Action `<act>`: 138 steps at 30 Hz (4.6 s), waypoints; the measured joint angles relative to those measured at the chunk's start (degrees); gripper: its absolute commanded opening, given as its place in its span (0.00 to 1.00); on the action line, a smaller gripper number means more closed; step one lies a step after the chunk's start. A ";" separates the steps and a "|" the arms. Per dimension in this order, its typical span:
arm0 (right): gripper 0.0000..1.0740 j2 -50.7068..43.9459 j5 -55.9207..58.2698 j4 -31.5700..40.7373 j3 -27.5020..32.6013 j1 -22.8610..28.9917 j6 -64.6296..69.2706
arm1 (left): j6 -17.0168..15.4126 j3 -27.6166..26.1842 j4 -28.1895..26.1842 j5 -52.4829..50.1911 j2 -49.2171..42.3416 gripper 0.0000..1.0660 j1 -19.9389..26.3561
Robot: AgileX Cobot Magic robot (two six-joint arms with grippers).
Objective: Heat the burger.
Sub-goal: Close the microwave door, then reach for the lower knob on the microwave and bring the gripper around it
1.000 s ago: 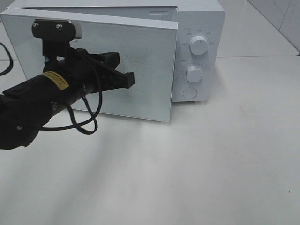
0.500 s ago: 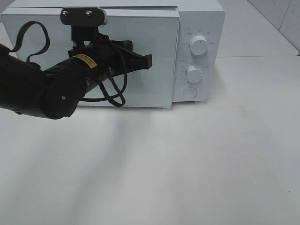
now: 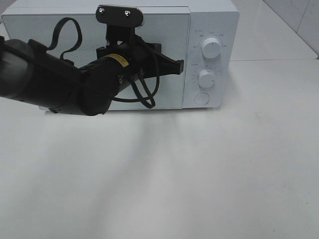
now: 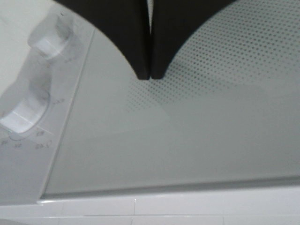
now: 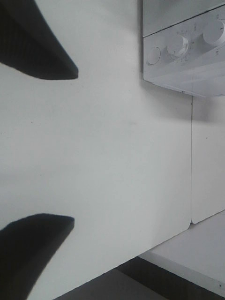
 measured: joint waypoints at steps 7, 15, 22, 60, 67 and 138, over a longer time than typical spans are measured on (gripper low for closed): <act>0.69 0.00 0.00 0.06 0.00 0.00 0.00 | 2.46 -2.35 -1.38 4.18 0.63 0.00 -0.17; 0.69 0.00 0.00 0.06 0.00 0.00 0.00 | 2.52 0.63 -4.64 11.57 -4.98 0.00 -0.57; 0.69 0.00 0.00 0.06 0.00 0.00 0.00 | 2.46 1.95 -5.16 26.76 -9.11 0.45 -0.74; 0.69 0.00 0.00 0.06 0.00 0.00 0.00 | -1.26 2.06 4.81 99.92 -27.90 0.92 24.64; 0.69 0.00 0.00 0.06 0.00 0.00 0.00 | -1.26 2.18 8.25 105.14 -34.66 0.92 39.42; 0.69 0.00 0.00 0.06 0.00 0.00 0.00 | -3.84 33.69 11.52 101.81 -116.25 0.92 45.84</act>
